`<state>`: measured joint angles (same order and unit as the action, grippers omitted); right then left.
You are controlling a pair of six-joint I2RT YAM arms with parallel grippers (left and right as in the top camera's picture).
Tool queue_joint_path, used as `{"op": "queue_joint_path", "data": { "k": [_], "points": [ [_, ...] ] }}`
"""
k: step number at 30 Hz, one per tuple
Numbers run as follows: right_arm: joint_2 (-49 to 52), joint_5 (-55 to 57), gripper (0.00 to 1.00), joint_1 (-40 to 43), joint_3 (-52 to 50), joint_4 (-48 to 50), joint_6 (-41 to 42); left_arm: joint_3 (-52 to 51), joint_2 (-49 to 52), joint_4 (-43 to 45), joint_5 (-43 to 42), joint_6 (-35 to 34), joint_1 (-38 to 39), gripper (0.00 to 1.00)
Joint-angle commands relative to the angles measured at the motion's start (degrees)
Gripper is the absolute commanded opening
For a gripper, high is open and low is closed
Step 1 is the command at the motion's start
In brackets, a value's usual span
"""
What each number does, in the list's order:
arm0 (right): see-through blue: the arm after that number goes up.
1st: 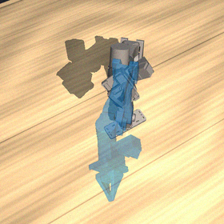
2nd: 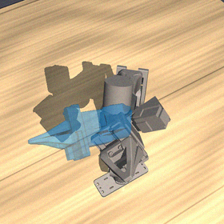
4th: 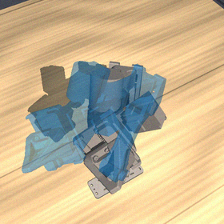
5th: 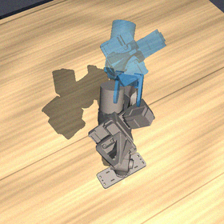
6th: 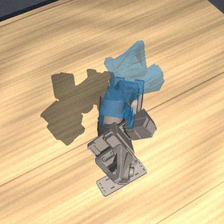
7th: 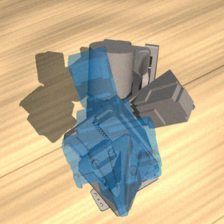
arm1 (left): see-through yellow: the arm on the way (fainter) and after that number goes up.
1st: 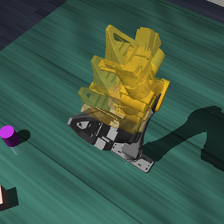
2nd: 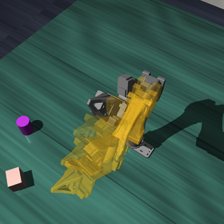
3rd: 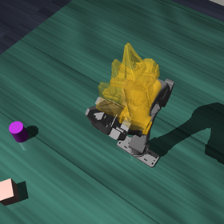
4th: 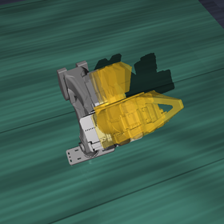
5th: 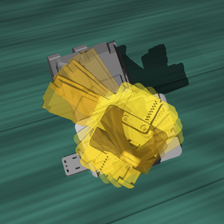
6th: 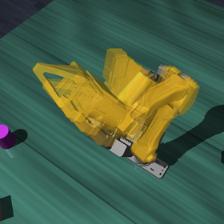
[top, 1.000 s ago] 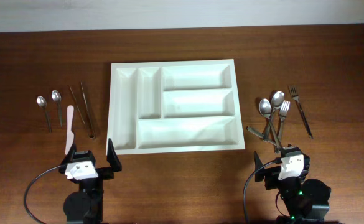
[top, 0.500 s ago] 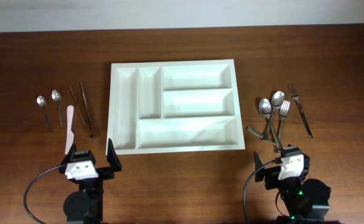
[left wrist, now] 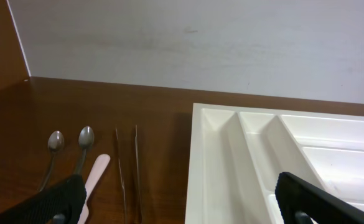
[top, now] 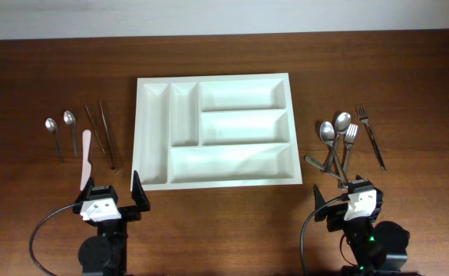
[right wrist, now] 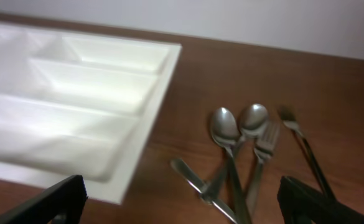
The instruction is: Pack container
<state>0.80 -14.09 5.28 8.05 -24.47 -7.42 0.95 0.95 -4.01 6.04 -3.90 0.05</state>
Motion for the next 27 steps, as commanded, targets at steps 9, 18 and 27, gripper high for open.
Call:
{"op": "queue_joint_path", "data": {
  "k": [9, 18, 27],
  "points": [
    [-0.3, -20.3, 0.99, 0.4, 0.7, 3.1, 21.8, -0.4, -0.6, 0.1, 0.4, 0.5, 0.3, 0.99],
    [17.7, 0.0, 0.99, 0.4, 18.5, -3.7, 15.3, -0.4, -0.6, 0.1, 0.4, 0.5, 0.3, 0.99],
    [63.8, 20.7, 0.99, 0.4, 61.5, -30.7, 0.9, -0.4, -0.6, 0.1, 0.4, 0.5, 0.3, 0.99]
  ]
}}
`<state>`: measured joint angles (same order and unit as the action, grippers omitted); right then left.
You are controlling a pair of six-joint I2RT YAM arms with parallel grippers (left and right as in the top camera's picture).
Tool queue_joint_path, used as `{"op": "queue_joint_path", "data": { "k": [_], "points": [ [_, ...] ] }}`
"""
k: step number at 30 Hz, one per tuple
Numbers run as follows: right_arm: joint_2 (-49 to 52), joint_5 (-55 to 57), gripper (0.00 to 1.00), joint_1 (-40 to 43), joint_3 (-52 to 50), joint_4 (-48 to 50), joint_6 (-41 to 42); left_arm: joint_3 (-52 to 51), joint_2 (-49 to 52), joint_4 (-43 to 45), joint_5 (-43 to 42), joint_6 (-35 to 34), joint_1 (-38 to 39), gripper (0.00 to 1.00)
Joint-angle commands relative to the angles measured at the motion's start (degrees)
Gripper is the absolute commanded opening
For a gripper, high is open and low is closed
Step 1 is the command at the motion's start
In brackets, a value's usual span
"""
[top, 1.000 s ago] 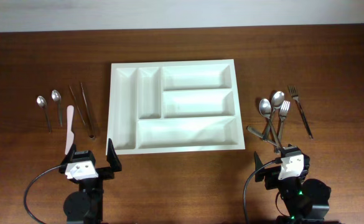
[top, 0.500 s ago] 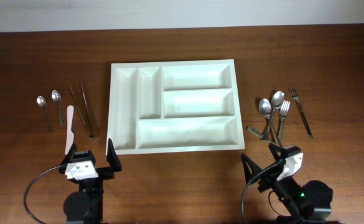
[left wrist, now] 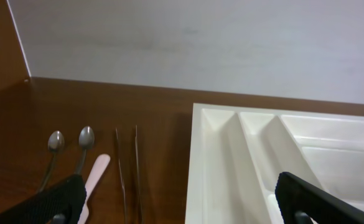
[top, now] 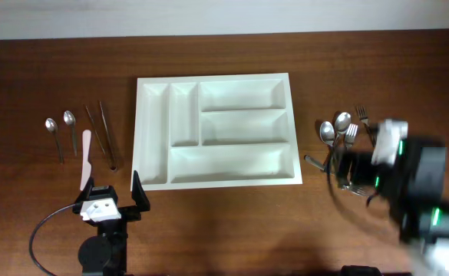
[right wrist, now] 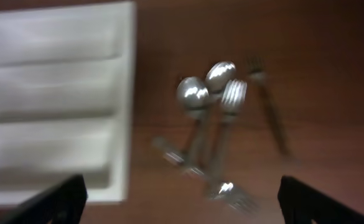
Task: Pack container
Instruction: 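Move the right gripper over the right cutlery pile toward a fork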
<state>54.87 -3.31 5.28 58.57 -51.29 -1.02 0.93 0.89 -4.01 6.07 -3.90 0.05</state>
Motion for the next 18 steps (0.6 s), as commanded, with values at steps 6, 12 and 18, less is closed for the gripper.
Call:
{"op": "queue_joint_path", "data": {
  "k": [6, 12, 18],
  "points": [
    [32.0, 1.4, 0.99, 1.3, 35.2, -16.7, -5.0, -0.4, -0.5, 0.1, 0.4, 0.5, 0.3, 0.99],
    [45.3, 1.7, 0.99, 7.3, 40.8, -10.7, -5.0, -0.4, -0.5, 0.1, 0.4, 0.5, 0.3, 0.99],
    [54.9, 1.7, 0.99, 14.4, 40.8, -9.5, -7.6, -0.4, -0.5, 0.1, 0.4, 0.5, 0.3, 0.99]
  ]
}}
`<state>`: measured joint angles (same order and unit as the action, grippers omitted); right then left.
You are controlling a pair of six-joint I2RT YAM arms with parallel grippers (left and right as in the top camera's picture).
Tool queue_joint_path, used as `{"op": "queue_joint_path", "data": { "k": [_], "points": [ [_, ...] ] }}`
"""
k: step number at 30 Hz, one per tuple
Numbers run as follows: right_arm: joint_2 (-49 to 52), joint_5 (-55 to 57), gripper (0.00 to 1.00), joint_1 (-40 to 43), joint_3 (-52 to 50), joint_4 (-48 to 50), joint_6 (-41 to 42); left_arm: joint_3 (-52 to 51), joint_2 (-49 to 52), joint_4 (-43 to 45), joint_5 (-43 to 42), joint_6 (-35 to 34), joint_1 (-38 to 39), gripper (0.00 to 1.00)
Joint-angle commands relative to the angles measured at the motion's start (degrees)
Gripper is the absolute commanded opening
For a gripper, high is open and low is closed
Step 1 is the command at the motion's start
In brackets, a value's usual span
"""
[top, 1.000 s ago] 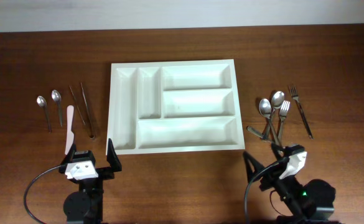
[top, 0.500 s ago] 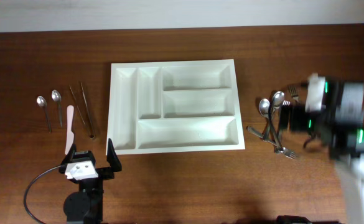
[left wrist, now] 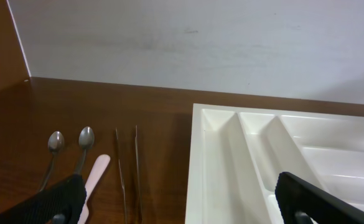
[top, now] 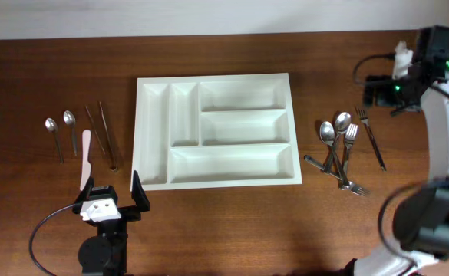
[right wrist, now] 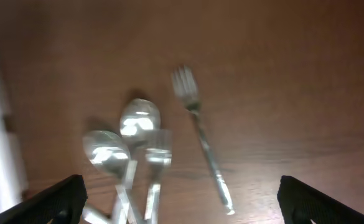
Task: Pack container
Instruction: 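Move the right gripper over the right cutlery pile toward a fork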
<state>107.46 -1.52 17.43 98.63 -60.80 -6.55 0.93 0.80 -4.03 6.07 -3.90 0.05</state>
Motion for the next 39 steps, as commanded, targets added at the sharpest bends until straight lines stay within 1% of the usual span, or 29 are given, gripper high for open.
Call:
{"op": "queue_joint_path", "data": {
  "k": [1, 6, 11, 16, 22, 27, 29, 32, 39],
  "points": [
    [3.9, 0.0, 0.99, 3.3, 0.7, 0.0, -3.3, -0.4, -0.5, 0.1, 0.4, 0.5, 0.3, 0.99],
    [8.5, -0.6, 0.99, 5.8, 0.7, 1.8, -6.6, -0.4, -0.5, 0.1, 0.4, 0.5, 0.3, 0.99],
    [12.3, -5.6, 0.99, 6.1, 0.7, 3.6, -12.1, -0.4, -0.5, 0.1, 0.4, 0.5, 0.3, 0.99],
    [14.9, -5.4, 0.83, 5.5, 0.7, 4.5, -13.7, -0.4, -0.5, 0.1, 0.4, 0.5, 0.3, 0.99],
    [17.2, -5.2, 0.82, 5.5, 0.6, 5.4, -14.2, -0.4, -0.5, 0.1, 0.4, 0.5, 0.3, 0.99],
    [19.4, -5.1, 0.79, 5.3, 0.6, 5.6, -14.2, -0.4, -0.5, 0.1, 0.4, 0.5, 0.3, 0.99],
    [20.5, -5.1, 0.75, 5.1, 0.6, 5.5, -13.8, -0.4, -0.5, 0.1, 0.4, 0.5, 0.3, 0.99],
    [21.8, -3.7, 0.66, 4.7, 0.5, 5.1, -13.3, -0.4, -0.5, 0.1, 0.4, 0.5, 0.3, 0.99],
    [22.8, -0.1, 0.61, 2.3, 0.3, 5.1, -11.7, -0.4, -0.5, 0.1, 0.4, 0.5, 0.3, 0.99]
  ]
}}
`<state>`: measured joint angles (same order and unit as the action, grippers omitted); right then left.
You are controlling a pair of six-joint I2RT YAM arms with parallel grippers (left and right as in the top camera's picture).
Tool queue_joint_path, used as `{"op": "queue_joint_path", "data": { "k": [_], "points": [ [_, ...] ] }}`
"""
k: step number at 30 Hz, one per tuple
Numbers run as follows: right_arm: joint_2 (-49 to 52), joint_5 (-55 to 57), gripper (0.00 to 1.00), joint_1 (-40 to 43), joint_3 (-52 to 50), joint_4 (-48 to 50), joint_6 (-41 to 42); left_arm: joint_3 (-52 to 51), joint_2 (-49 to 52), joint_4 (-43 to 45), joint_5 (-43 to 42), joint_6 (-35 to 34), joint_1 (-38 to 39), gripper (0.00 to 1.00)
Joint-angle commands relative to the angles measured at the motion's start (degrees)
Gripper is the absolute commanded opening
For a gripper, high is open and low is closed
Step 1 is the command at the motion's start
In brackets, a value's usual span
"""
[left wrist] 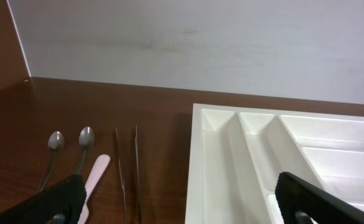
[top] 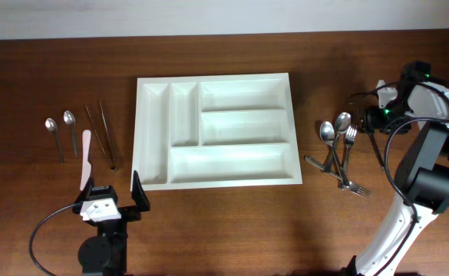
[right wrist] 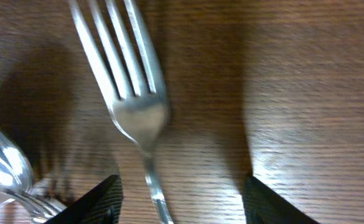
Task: Pack container
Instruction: 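Move the right gripper over the right cutlery pile toward a fork, then close the right gripper on the fork and lift it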
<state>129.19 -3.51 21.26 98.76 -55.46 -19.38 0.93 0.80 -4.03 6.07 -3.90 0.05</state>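
Observation:
A white compartment tray (top: 212, 79) lies mid-table, every compartment bare; its left end shows in the left wrist view (left wrist: 197, 162). A lone steel fork (right wrist: 135, 112) lies at the far right (top: 378, 151). My right gripper (right wrist: 182, 208) is low over it and open, one finger on each side of the handle, tines pointing away. A heap of spoons and forks (top: 338, 146) lies left of it. My left gripper (left wrist: 182, 208) is open and holds nothing, parked near the front edge (top: 110, 193) by the tray's front left corner.
Left of the tray lie two small spoons (top: 61, 129), a pink-handled knife (top: 86, 153) and two thin metal sticks (top: 105, 138). A spoon bowl (right wrist: 1, 168) from the heap is close to my right gripper's left finger. The right arm (top: 420, 184) arches over the right side.
My right gripper was high at the table's far right corner, seeing the whole cutlery group. Now it is down over the lone fork, astride its handle. The left arm has not moved.
Both arms were parked at the front edge. Then the right arm was lifted beside the right-hand cutlery, then up at the far right corner above the fork. Now it is low around the lone fork. All cutlery lies where it did; the left arm stayed parked.

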Motion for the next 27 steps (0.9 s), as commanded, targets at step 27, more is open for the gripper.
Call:
{"op": "queue_joint_path", "data": {
  "k": [27],
  "points": [
    [1.5, 5.2, 0.33, -4.9, -1.2, -4.3, 8.0, -0.4, -0.4, 0.1, 0.4, 0.5, 0.3, 0.99]
  ]
}}
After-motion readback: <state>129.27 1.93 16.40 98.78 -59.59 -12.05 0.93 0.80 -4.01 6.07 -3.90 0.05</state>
